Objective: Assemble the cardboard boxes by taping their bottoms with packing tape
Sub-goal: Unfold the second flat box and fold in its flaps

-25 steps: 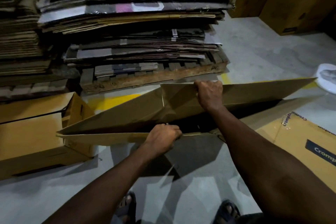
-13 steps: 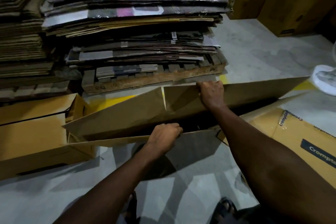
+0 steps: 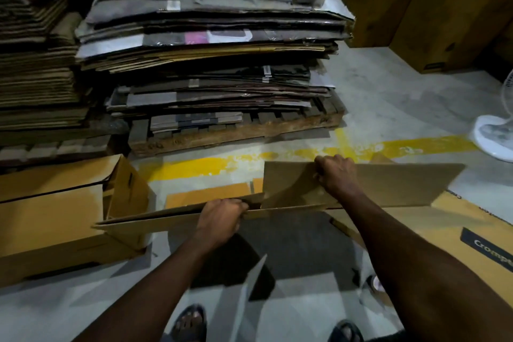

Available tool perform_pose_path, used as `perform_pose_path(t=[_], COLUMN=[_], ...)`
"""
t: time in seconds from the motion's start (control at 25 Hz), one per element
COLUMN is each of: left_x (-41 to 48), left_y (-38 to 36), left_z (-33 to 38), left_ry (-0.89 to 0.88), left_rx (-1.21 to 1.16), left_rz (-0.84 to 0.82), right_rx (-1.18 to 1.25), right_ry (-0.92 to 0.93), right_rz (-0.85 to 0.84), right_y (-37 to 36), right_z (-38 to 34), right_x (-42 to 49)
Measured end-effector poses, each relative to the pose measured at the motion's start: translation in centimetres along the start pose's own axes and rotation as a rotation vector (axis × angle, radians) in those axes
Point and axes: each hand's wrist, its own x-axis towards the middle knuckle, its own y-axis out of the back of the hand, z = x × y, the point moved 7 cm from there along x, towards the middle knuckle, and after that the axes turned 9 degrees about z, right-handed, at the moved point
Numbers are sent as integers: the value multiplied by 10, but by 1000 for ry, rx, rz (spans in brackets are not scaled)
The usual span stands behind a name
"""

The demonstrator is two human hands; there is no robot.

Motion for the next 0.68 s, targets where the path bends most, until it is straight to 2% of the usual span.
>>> perform_pose_path(t=[0.12,0.2,0.32,0.56,0.68], left_x=[2,-2,-6,-2,-5], left_y=[12,12,1,13,-2], left_z=[17,37,54,57,56], left_ry=[-124,-207,-203,-203,-200], left_rx=[48,15,-26,29,12], left_rz=[-33,-70,-169,-107,-156], right_rx=[49,94,112,150,121], right_ry=[-64,-78,-9,-81,-66], right_rz=[141,165,169,149,97], right_y=[40,60,73,59,31], right_z=[-1,-15,-44,-24,-20], right_x=[20,35,41,43,29])
